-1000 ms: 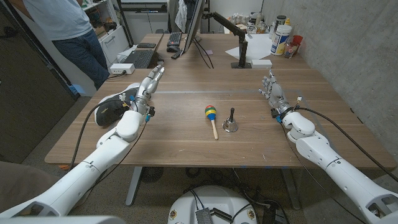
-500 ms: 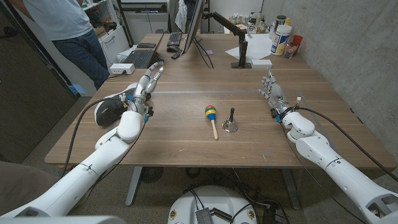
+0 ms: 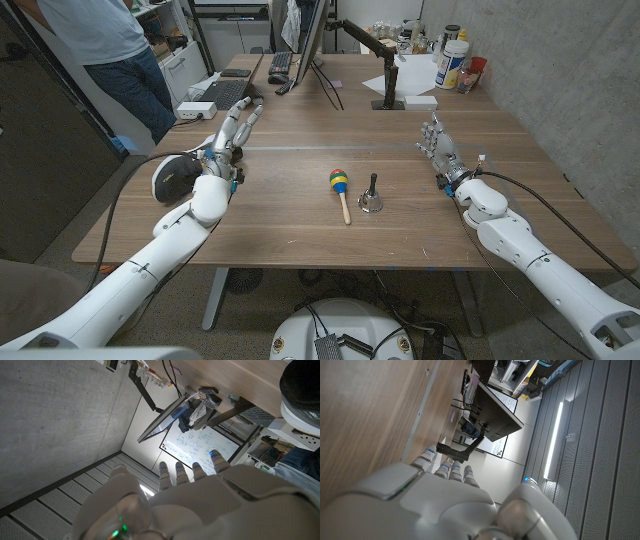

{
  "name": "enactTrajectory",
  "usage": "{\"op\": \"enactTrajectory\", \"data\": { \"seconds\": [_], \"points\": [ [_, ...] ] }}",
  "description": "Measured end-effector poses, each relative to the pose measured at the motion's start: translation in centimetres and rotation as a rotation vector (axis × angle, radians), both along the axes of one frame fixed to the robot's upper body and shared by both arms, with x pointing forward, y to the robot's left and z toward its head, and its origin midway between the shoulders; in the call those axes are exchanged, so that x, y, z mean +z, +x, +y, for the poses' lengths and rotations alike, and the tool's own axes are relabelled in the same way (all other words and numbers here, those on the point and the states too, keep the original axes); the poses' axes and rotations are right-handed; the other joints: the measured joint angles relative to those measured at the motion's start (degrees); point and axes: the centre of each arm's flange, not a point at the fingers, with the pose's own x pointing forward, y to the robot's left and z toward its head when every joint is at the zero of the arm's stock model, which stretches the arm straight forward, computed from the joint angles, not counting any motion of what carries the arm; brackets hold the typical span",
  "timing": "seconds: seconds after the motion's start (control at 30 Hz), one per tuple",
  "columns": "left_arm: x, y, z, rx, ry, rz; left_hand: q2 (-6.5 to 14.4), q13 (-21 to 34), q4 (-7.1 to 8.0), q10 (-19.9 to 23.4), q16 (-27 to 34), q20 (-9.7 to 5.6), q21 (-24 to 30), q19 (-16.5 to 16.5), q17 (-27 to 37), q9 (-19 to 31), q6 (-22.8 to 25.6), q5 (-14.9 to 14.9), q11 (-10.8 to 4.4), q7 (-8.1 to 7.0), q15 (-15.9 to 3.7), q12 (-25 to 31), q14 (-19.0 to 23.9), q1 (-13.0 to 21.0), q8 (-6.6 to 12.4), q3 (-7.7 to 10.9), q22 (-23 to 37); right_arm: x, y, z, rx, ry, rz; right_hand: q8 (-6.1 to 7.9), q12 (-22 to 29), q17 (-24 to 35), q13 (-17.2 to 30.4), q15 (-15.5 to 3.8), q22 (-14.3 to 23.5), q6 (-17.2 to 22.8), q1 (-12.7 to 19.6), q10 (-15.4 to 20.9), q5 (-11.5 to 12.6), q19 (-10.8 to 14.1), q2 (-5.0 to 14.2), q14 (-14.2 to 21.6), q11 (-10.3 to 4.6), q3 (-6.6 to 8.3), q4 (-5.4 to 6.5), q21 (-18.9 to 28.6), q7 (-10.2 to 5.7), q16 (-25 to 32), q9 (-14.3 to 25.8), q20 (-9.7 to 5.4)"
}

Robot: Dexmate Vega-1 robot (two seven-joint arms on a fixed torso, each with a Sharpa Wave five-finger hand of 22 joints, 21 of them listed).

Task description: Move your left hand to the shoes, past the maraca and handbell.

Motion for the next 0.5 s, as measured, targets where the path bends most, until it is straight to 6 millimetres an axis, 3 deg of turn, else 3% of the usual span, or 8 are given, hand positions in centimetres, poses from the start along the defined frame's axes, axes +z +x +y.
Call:
{"op": "enactTrajectory", "data": {
  "seconds": [0.5],
  "points": [
    [0.31,-0.6,-0.61,0.122,0.042,-0.01,0.2,0.0,-0.48,0.8,0.0,0.23,0.2,0.7,0.0,0.0,0.9,0.0,0.22,0.3,-0.01,0.4,0.4,0.7,0.44,0.48,0.0,-0.08,-0.05,-0.26,0.001,-0.002,0.002,0.0,0.0,0.0,0.0,-0.31,0.0,0.0,0.0,0.0,0.0,-0.4,0.0,-0.3,0.0,0.0,0.0,0.0,0.0,0.0,0.0,0.0]
  ]
}}
